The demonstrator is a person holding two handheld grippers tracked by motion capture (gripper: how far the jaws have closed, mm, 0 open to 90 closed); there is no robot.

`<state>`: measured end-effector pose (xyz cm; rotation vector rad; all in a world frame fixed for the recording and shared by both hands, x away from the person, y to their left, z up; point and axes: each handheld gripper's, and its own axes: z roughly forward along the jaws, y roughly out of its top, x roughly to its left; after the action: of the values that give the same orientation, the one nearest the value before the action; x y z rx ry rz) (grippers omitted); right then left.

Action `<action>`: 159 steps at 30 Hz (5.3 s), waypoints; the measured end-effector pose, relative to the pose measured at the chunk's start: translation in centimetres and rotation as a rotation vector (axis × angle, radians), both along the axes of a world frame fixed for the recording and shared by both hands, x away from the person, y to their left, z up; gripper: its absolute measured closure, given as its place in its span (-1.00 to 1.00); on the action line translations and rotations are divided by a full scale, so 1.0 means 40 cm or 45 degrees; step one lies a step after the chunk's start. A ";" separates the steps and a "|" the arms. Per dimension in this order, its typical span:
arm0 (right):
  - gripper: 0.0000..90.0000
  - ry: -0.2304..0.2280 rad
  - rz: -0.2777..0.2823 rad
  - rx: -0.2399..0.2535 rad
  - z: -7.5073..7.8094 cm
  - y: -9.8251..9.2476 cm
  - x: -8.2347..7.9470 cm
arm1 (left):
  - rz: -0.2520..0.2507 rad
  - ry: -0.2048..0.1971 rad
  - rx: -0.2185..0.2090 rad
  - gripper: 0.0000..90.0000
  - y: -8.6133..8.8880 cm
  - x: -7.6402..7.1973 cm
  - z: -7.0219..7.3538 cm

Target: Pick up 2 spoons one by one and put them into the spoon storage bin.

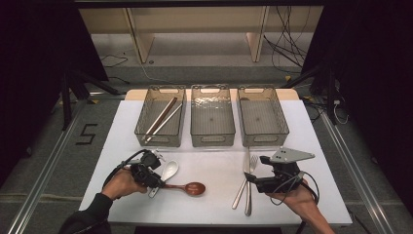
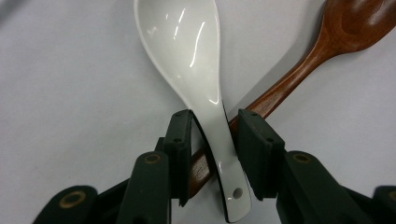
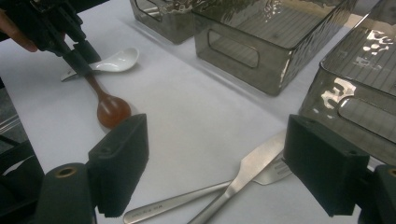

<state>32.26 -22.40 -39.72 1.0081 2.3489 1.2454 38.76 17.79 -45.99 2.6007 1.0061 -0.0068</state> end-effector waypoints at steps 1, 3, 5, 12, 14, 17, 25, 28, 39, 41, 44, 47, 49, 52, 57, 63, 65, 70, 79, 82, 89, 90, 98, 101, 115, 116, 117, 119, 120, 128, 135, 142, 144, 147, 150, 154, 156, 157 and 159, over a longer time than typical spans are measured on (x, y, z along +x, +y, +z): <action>-0.49 0.000 0.000 0.000 0.000 -0.001 0.000 | 0.007 -0.005 -0.006 0.46 0.001 0.003 0.000; -0.49 -0.003 -0.002 0.001 0.000 -0.002 0.000 | 0.026 -0.009 -0.004 0.52 0.003 0.009 0.001; -0.48 -0.001 -0.003 0.000 0.000 -0.002 -0.001 | 0.045 -0.004 -0.019 0.52 0.004 0.014 -0.001; -0.48 0.000 -0.007 -0.009 -0.001 -0.001 -0.002 | 0.050 -0.017 -0.001 0.58 -0.003 0.020 -0.002; -0.48 -0.002 -0.007 -0.012 -0.001 -0.001 -0.002 | 0.040 -0.016 0.021 0.58 -0.008 0.020 -0.006; -0.48 -0.001 -0.010 -0.011 -0.001 -0.002 -0.003 | 0.032 -0.022 0.048 0.60 -0.017 0.018 -0.008; -0.47 -0.008 -0.011 -0.019 -0.001 -0.001 -0.005 | 0.019 -0.016 0.048 0.68 -0.020 0.016 -0.008; -0.47 -0.009 -0.011 -0.019 -0.001 -0.001 -0.005 | 0.020 0.019 -0.041 0.86 -0.015 0.017 -0.005; -0.47 -0.011 -0.013 -0.019 0.001 -0.002 -0.005 | 0.031 -0.009 -0.038 0.89 -0.018 0.017 -0.003; -0.47 -0.012 -0.012 -0.018 0.001 -0.002 -0.006 | 0.038 -0.015 -0.046 0.89 -0.018 0.016 -0.002; -0.47 -0.014 -0.012 -0.018 0.002 -0.003 -0.006 | 0.030 -0.036 -0.054 0.89 -0.015 0.016 0.008; -0.47 -0.013 -0.012 -0.017 0.002 -0.003 -0.006 | 0.043 -0.068 -0.077 0.89 -0.016 0.013 0.019; -0.47 -0.013 -0.013 -0.017 0.002 -0.003 -0.006 | 0.036 -0.082 -0.098 0.89 -0.016 0.012 0.029; -0.47 -0.017 -0.014 -0.017 0.002 -0.004 -0.007 | 0.040 -0.101 -0.138 0.89 -0.020 0.009 0.042; -0.47 -0.015 -0.020 -0.013 0.003 -0.003 -0.008 | 0.066 -0.132 -0.222 0.89 -0.022 0.010 0.062; -0.47 -0.020 -0.023 -0.005 0.004 -0.006 -0.006 | 0.104 -0.192 -0.341 0.89 -0.030 0.013 0.098; -0.47 -0.021 -0.026 -0.003 0.004 -0.007 -0.006 | 0.107 -0.204 -0.373 0.89 -0.036 0.020 0.109; -0.47 -0.024 -0.027 0.002 0.005 -0.006 -0.008 | 0.097 -0.239 -0.401 0.89 -0.057 0.045 0.134; -0.47 -0.021 -0.024 0.003 0.004 -0.005 -0.006 | 0.092 -0.286 -0.444 0.89 -0.103 0.092 0.177; -0.47 -0.022 -0.023 0.005 0.005 -0.005 -0.007 | 0.093 -0.294 -0.445 0.89 -0.114 0.106 0.187; -0.47 -0.022 -0.020 0.005 0.005 -0.004 -0.006 | 0.098 -0.312 -0.472 0.89 -0.137 0.138 0.205; -0.47 -0.021 -0.021 0.005 0.005 -0.004 -0.006 | 0.099 -0.317 -0.467 0.89 -0.141 0.144 0.208; -0.47 -0.022 -0.021 0.008 0.005 -0.005 -0.006 | 0.109 -0.335 -0.466 0.89 -0.158 0.174 0.226; -0.47 -0.020 -0.021 0.007 0.005 -0.004 -0.006 | 0.106 -0.342 -0.462 0.89 -0.162 0.184 0.231; -0.47 -0.021 -0.016 0.003 0.004 -0.003 -0.005 | 0.144 -0.339 -0.447 0.89 -0.186 0.231 0.226; -0.47 -0.021 -0.015 0.002 0.004 -0.004 -0.005 | 0.144 -0.339 -0.444 0.89 -0.189 0.237 0.225; -0.47 -0.021 -0.014 0.002 0.004 -0.004 -0.005 | 0.155 -0.339 -0.447 0.89 -0.193 0.244 0.223; -0.47 -0.021 -0.014 0.004 0.004 -0.004 -0.005 | 0.164 -0.336 -0.447 0.89 -0.198 0.258 0.219; -0.47 -0.020 -0.014 0.004 0.004 -0.004 -0.005 | 0.170 -0.335 -0.446 0.89 -0.200 0.263 0.218; -0.47 -0.018 -0.015 0.007 0.004 -0.005 -0.005 | 0.215 -0.332 -0.439 0.89 -0.219 0.313 0.209; -0.47 -0.019 -0.012 0.007 0.004 -0.006 -0.005 | 0.257 -0.327 -0.443 0.89 -0.227 0.357 0.205; -0.47 -0.019 -0.014 0.008 0.004 -0.007 -0.004 | 0.264 -0.324 -0.447 0.89 -0.253 0.376 0.214; -0.47 -0.018 -0.014 0.006 0.004 -0.008 -0.004 | 0.262 -0.321 -0.445 0.88 -0.260 0.378 0.213; -0.47 -0.021 -0.014 0.009 0.004 -0.008 -0.004 | 0.258 -0.318 -0.439 0.89 -0.270 0.380 0.210; -0.47 -0.018 -0.012 0.006 0.004 -0.008 -0.004 | 0.264 -0.318 -0.441 0.89 -0.275 0.383 0.205; -0.47 -0.019 -0.011 0.008 0.004 -0.008 -0.005 | 0.271 -0.314 -0.434 0.88 -0.280 0.387 0.195; -0.47 -0.019 -0.011 0.008 0.004 -0.008 -0.005 | 0.273 -0.310 -0.433 0.88 -0.281 0.389 0.191; -0.47 -0.020 -0.012 0.008 0.004 -0.008 -0.004 | 0.279 -0.308 -0.433 0.88 -0.282 0.390 0.189; -0.47 -0.019 -0.011 0.006 0.004 -0.008 -0.004 | 0.286 -0.304 -0.436 0.88 -0.285 0.394 0.183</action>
<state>32.09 -22.73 -39.57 1.0061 2.3291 1.2521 54.51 6.41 -38.66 2.1137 1.0945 0.1678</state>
